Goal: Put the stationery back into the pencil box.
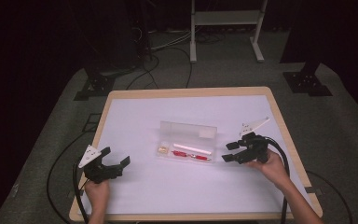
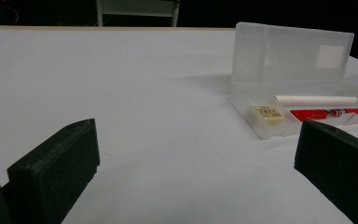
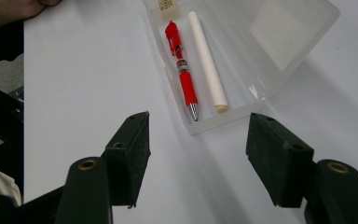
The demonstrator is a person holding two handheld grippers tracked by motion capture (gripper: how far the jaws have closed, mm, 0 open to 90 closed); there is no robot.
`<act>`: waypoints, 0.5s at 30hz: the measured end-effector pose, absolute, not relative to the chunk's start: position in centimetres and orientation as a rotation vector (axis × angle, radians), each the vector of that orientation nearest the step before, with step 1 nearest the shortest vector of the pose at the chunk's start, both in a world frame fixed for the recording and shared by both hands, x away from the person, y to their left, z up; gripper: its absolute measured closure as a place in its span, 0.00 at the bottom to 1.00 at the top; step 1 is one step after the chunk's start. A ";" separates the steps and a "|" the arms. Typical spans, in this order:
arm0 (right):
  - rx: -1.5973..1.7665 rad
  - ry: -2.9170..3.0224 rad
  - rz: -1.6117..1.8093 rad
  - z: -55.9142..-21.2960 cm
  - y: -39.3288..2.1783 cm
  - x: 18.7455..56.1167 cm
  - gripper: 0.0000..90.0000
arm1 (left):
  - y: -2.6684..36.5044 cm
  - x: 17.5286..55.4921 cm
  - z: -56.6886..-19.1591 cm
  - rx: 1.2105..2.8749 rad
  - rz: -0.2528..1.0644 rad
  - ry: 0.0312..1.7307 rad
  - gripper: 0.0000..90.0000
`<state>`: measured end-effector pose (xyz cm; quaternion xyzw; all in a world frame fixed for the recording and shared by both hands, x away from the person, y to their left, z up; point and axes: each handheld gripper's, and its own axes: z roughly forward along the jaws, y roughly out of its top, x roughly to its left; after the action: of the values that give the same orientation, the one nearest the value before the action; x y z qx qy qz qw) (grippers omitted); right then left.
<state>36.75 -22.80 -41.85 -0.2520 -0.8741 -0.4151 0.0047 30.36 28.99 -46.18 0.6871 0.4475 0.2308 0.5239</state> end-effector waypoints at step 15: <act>-0.829 -2.725 -1.299 -42.2 -24.2 36.3 0.42 | 29.0 30.4 -46.2 1.645 0.552 1.071 0.00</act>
<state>36.33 -24.21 -42.17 -0.2649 -0.8704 -0.4149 0.0057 30.37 28.99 -46.18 0.6871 0.4476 0.2305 0.5238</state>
